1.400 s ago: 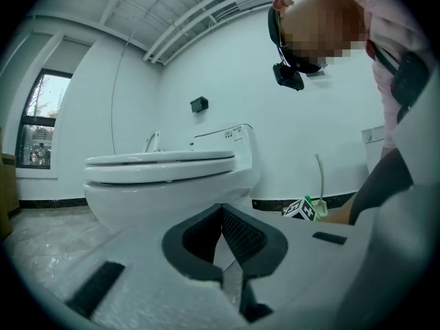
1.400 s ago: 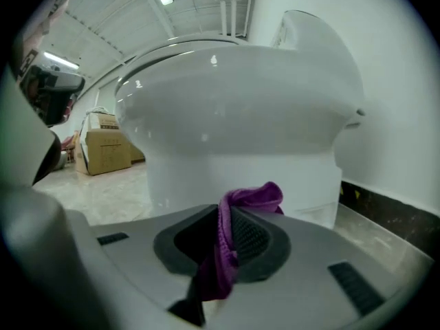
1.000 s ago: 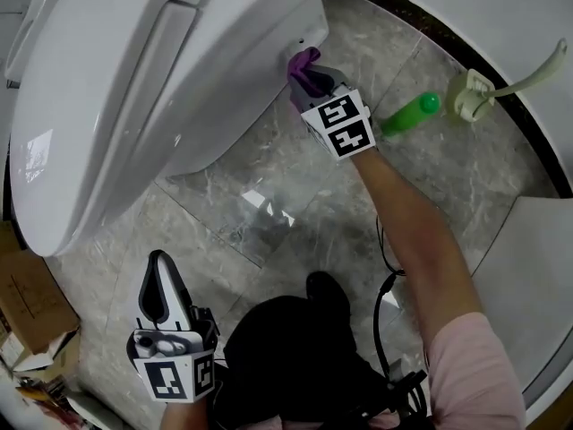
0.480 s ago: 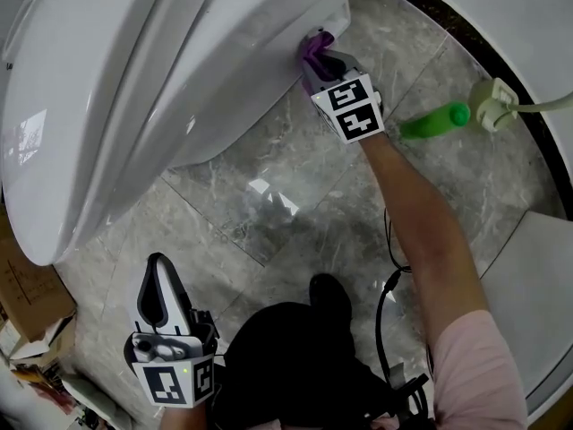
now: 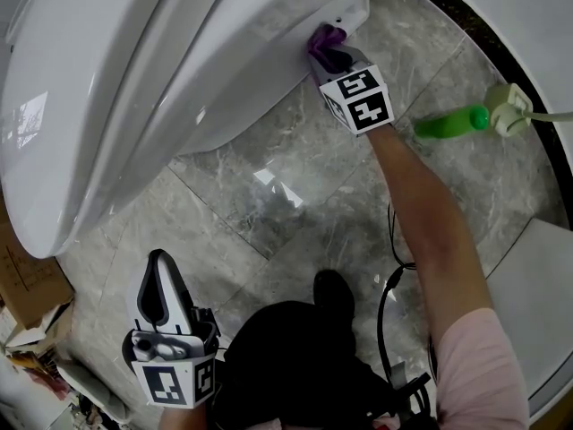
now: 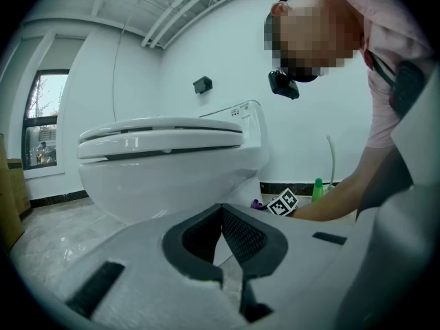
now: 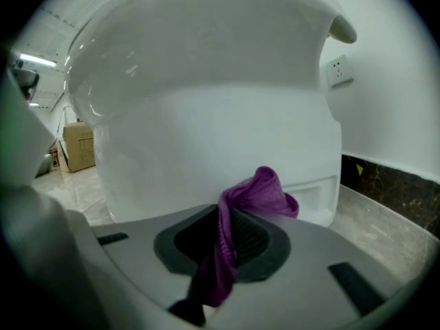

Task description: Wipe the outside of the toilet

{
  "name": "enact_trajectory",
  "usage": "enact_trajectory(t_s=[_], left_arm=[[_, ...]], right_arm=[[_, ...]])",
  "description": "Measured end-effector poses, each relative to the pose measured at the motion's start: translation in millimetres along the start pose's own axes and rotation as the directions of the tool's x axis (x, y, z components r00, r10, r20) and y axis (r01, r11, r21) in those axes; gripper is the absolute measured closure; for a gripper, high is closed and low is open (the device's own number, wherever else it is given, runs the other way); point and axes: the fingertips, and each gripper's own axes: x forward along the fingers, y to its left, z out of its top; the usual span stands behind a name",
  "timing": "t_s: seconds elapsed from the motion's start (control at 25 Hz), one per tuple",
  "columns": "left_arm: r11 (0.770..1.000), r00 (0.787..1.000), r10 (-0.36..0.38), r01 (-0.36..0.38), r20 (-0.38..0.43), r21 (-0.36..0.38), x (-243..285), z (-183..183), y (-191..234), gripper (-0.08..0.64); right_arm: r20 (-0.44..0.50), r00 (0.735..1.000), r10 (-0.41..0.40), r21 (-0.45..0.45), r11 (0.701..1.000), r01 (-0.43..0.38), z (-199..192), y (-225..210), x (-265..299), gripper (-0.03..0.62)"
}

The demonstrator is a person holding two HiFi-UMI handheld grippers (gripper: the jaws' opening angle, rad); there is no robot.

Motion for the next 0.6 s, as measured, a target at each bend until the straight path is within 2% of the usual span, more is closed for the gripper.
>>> enact_trajectory(t_s=[0.4, 0.6], left_arm=[[1.000, 1.000, -0.019, 0.020, 0.011, -0.020, -5.7, -0.5, -1.6, 0.552], [1.000, 1.000, -0.001, 0.001, 0.025, -0.020, -8.8, 0.5, 6.4, 0.552]], right_arm=[[-0.022, 0.997, 0.069, 0.003, 0.998, -0.069, -9.3, 35.6, 2.3, 0.534], [-0.025, 0.996, 0.087, 0.013, 0.996, -0.087, -11.2, 49.8, 4.7, 0.535]])
